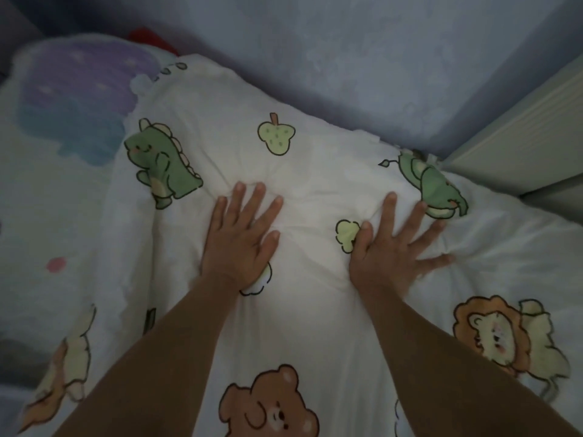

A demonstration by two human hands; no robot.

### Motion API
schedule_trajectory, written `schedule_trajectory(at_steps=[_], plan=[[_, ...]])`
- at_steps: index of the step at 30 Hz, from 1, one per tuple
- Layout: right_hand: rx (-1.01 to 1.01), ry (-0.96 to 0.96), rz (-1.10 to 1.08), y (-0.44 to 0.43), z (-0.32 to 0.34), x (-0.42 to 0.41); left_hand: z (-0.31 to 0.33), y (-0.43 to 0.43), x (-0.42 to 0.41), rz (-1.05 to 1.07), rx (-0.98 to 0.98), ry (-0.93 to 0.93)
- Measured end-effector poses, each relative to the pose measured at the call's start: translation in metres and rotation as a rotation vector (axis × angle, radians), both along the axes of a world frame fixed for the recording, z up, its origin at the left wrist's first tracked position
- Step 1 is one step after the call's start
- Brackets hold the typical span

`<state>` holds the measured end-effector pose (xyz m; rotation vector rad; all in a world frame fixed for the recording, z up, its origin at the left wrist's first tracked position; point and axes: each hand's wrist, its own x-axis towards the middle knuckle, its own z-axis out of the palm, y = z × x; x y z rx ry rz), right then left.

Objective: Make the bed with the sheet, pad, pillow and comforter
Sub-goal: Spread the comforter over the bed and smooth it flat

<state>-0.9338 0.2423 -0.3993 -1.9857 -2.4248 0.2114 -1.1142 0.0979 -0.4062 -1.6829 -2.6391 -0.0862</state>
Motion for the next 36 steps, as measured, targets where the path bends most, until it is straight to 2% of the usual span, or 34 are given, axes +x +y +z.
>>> schedule_trajectory(at_steps=[9, 14, 17, 20, 23, 25, 30, 36], plan=[[0.015, -0.014, 0.003, 0.001, 0.001, -0.001, -0.001, -0.002, -0.002, 0.006, 0.046, -0.009], [-0.052, -0.029, -0.004, 0.000, 0.008, 0.000, -0.003, -0.002, -0.003, 0.002, 0.054, -0.028], [-0.129, 0.100, -0.021, -0.025, 0.025, 0.006, -0.004, -0.001, -0.005, 0.002, 0.051, -0.045], [-0.130, 0.191, -0.034, -0.092, 0.048, 0.014, -0.001, 0.001, -0.008, -0.004, 0.034, -0.066], [-0.201, 0.129, -0.001, -0.173, 0.043, 0.015, -0.003, 0.000, -0.008, -0.015, 0.044, -0.094], [-0.176, 0.054, 0.022, -0.203, 0.024, 0.016, -0.005, -0.001, -0.009, -0.032, 0.071, -0.101], [-0.025, -0.006, 0.031, -0.200, -0.006, 0.015, -0.006, -0.001, -0.009, -0.067, 0.116, -0.074], [-0.023, -0.057, 0.030, -0.201, -0.009, 0.016, 0.011, -0.007, -0.010, -0.075, 0.074, -0.154]])
